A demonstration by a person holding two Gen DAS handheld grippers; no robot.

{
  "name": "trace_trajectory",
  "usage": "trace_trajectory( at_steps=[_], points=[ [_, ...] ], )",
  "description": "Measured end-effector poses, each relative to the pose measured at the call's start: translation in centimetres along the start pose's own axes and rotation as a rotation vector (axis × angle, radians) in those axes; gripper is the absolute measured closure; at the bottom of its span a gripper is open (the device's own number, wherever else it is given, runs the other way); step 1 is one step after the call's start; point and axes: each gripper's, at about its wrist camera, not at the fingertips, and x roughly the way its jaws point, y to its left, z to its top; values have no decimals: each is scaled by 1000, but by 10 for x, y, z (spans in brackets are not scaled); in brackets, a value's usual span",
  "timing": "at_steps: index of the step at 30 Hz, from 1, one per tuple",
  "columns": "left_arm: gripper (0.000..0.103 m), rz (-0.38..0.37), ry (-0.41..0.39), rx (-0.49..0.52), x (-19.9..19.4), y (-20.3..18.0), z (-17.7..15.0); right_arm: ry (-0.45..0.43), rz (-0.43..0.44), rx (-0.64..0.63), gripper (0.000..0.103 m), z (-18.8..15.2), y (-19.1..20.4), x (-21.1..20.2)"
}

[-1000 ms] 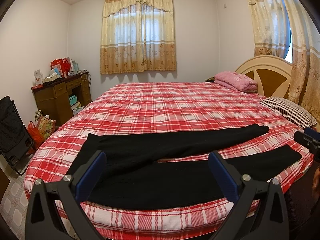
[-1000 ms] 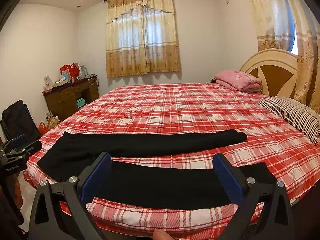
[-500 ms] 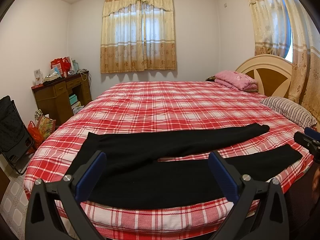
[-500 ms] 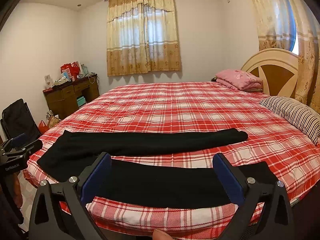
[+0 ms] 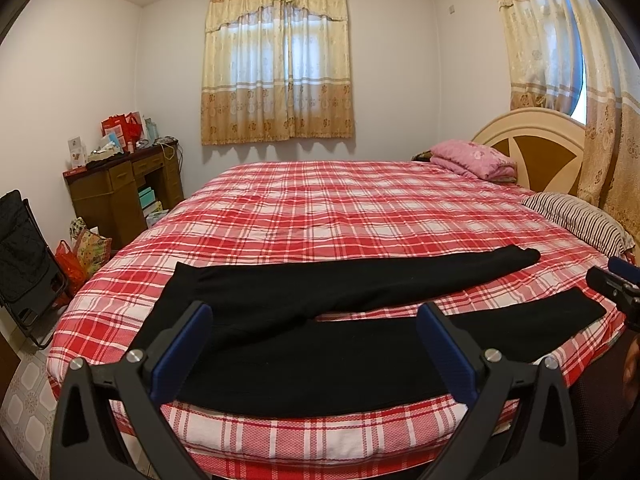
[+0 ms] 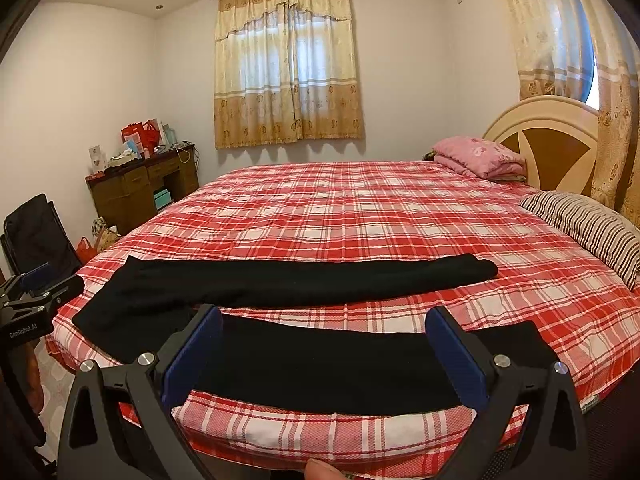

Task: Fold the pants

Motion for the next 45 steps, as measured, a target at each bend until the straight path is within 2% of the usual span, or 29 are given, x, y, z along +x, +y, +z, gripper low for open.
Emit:
trace_trajectory(
  at_steps=[12,18,20,22,24,27,29,33,36,39,41,45],
  points=[
    [0,1,30,-4,11,3,-8,30,-7,8,1,-7,-3,14],
    [0,25,69,41,40,12,-12,88,-19,8,1,-23,-5,42],
    [0,102,61,73,58,30,-8,114,-25,6,1,-30,-6,54],
    [0,156,80,54,82,60,0,138,-25,9,1,-37,-10,65],
    [0,161,115,19,107,92,8,158,-23,9,1,-45,-13,74],
    [0,230,146,43,144,134,14,163,-27,16,1,-54,-18,85],
    [0,236,188,26,169,160,17,170,-31,29,1,-59,-21,91],
    [14,240,283,22,219,193,13,202,-56,62,1,-68,-28,106],
    [20,195,348,-16,245,204,8,236,-75,75,1,-70,-36,117],
    [29,157,393,-46,267,209,7,247,-95,71,1,-69,-44,123],
    [29,150,409,-52,282,215,10,255,-110,59,1,-66,-50,127],
    [36,137,448,-51,306,222,12,254,-126,55,1,-56,-61,135]
  ],
)
